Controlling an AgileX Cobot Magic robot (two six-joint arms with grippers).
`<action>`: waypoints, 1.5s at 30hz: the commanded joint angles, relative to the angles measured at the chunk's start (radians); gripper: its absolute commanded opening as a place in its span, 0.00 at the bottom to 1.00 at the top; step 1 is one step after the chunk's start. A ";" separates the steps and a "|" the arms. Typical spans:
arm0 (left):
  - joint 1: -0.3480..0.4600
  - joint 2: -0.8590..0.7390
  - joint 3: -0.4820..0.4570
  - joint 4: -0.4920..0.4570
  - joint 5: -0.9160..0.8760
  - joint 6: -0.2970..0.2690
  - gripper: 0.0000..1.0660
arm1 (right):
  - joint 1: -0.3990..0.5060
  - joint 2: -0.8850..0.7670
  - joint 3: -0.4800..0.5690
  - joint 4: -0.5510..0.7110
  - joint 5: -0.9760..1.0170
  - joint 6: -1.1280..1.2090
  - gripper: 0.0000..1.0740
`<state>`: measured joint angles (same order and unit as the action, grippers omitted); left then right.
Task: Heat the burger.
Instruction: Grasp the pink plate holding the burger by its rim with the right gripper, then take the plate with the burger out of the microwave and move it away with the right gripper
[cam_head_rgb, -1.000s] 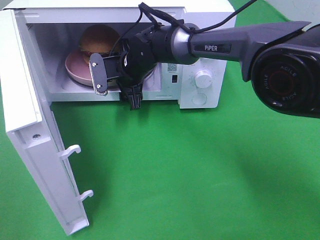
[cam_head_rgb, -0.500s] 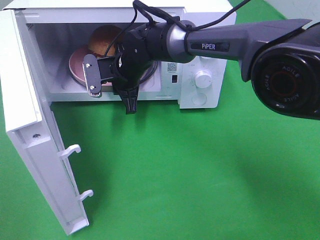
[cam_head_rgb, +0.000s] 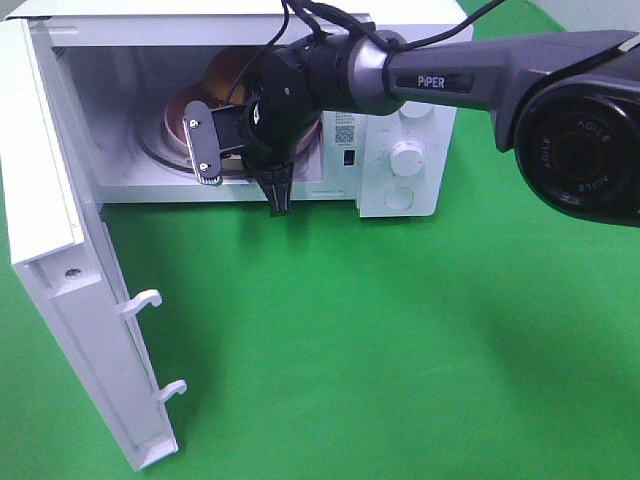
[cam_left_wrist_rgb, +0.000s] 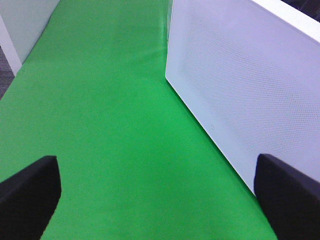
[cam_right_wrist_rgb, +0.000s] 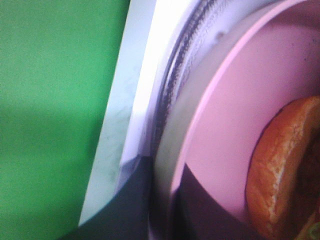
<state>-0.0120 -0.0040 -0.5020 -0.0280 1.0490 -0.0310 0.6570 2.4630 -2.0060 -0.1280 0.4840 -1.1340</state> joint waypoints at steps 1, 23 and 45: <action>0.002 -0.022 0.002 -0.001 -0.009 0.001 0.91 | -0.001 -0.037 -0.003 -0.014 0.001 -0.045 0.00; 0.002 -0.022 0.002 -0.001 -0.009 0.001 0.91 | 0.043 -0.264 0.372 -0.005 -0.161 -0.324 0.00; 0.002 -0.022 0.002 -0.001 -0.009 0.001 0.91 | 0.137 -0.283 0.379 0.009 -0.166 -0.321 0.00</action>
<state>-0.0120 -0.0040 -0.5020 -0.0280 1.0490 -0.0310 0.7880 2.2110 -1.6160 -0.1170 0.3760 -1.4420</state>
